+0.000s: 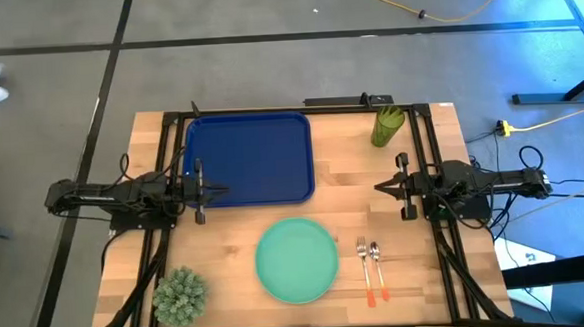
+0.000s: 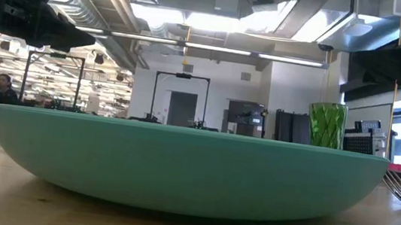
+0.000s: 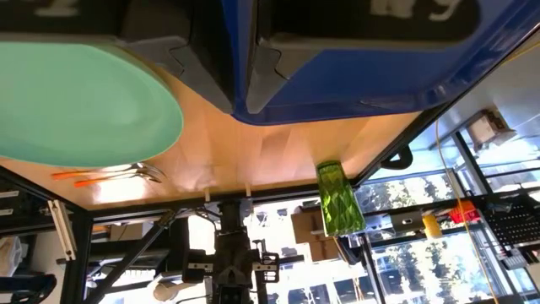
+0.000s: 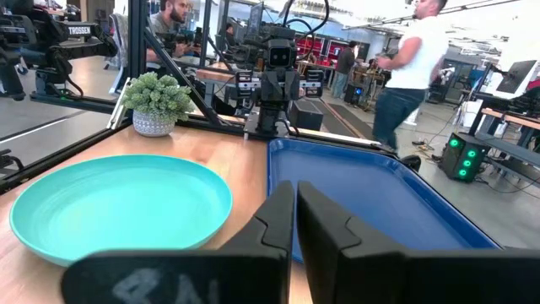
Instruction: Pick and place plate/cup/fork/spoon on tray
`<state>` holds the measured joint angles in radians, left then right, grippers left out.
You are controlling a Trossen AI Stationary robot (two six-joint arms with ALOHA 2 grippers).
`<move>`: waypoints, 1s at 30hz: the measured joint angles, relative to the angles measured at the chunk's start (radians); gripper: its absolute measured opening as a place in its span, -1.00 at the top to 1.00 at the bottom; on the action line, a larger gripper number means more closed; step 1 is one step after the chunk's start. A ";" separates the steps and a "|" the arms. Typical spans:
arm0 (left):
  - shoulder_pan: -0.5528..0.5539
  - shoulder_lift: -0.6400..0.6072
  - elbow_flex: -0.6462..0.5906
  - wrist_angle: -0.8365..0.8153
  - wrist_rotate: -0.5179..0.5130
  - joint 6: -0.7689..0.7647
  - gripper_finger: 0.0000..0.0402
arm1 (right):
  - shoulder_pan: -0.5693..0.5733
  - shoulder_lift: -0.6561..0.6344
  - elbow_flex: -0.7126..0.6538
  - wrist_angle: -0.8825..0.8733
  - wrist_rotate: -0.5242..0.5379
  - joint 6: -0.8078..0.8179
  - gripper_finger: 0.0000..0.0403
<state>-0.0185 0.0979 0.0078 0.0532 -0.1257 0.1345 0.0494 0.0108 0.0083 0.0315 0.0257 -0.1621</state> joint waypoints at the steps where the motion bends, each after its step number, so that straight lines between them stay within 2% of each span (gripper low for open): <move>1: 0.000 0.000 0.000 0.000 0.000 0.000 0.86 | 0.000 0.000 0.000 0.000 0.000 0.000 0.90; 13: 0.000 0.000 0.000 0.000 0.000 0.000 0.86 | 0.000 0.000 0.000 0.003 0.000 -0.004 0.90; 17: 0.000 0.000 0.000 0.000 0.000 0.000 0.86 | 0.000 0.000 0.000 0.003 0.002 -0.058 0.90; 24: 0.000 0.000 0.000 0.009 0.000 0.005 0.86 | 0.000 0.000 0.000 0.016 0.106 -0.024 0.90; 30: 0.000 0.000 0.013 0.022 -0.107 0.053 0.86 | 0.000 0.000 0.000 0.025 0.139 -0.003 0.90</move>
<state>-0.0181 0.0982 0.0213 0.0753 -0.2322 0.1877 0.0490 0.0105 0.0086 0.0566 0.1650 -0.1653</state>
